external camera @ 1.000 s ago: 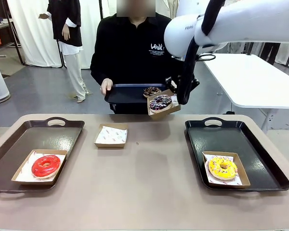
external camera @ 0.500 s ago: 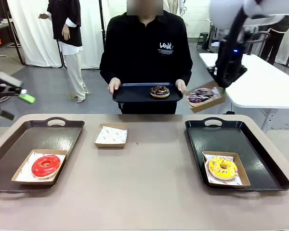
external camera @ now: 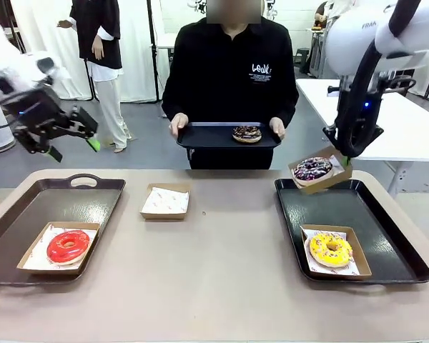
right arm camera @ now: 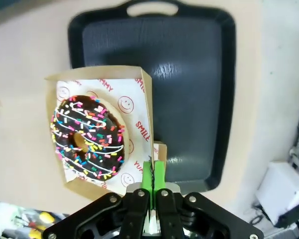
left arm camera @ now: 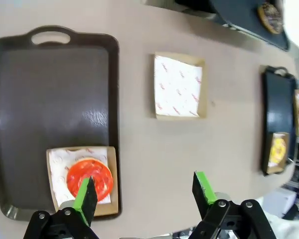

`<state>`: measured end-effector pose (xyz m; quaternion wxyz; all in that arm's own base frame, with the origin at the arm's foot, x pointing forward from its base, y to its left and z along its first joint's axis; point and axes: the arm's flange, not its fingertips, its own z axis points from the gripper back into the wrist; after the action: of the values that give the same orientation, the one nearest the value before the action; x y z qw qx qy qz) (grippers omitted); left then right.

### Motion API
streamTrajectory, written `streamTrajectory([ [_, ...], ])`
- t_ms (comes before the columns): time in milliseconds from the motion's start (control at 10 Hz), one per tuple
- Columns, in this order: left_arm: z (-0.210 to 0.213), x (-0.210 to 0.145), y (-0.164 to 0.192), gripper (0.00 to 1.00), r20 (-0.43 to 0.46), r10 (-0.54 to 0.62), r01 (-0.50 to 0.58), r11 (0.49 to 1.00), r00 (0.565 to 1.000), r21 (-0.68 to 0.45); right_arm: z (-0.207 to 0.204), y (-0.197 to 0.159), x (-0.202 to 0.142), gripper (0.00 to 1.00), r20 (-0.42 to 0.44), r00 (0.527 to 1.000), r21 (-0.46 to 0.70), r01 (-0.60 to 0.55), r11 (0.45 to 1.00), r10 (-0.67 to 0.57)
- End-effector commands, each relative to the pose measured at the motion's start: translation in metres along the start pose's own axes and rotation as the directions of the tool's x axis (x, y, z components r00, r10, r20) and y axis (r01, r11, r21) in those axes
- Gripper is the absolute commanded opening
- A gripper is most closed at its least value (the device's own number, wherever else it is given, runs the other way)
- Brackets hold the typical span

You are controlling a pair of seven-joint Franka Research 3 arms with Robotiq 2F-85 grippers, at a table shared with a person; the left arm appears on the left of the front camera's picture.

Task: Individually package the donuts and arrange them on the tray.
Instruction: Place the picked Paper togo box on the Handle tray while simultaneously picking up another Paper togo box from the table with the other hand.

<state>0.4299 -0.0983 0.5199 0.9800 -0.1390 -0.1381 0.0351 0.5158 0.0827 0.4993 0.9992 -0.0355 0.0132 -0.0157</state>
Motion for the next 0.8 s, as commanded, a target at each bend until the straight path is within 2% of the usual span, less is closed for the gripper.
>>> streamTrajectory([
  [0, -0.029, 0.025, -0.023, 1.00, -0.027, -0.011, 0.015, 0.990, 1.000, 0.137, -0.011, -0.010, -0.010, 0.01, 0.024, 1.000, 0.037, -0.018, 0.999, 0.017],
  [300, -0.092, 0.039, -0.046, 1.00, -0.044, -0.042, 0.049, 0.981, 0.998, 0.187, -0.024, -0.011, -0.007, 0.01, 0.033, 0.999, 0.068, 0.003, 0.998, -0.005],
  [400, -0.110, 0.041, -0.047, 1.00, -0.043, -0.039, 0.046, 0.982, 0.998, 0.186, -0.016, -0.006, -0.004, 0.01, 0.008, 1.000, 0.016, 0.011, 1.000, -0.011],
  [700, -0.161, 0.048, -0.052, 1.00, -0.043, -0.032, 0.040, 0.978, 0.999, 0.204, -0.016, -0.006, -0.004, 0.01, 0.008, 1.000, 0.016, 0.011, 1.000, -0.011],
])
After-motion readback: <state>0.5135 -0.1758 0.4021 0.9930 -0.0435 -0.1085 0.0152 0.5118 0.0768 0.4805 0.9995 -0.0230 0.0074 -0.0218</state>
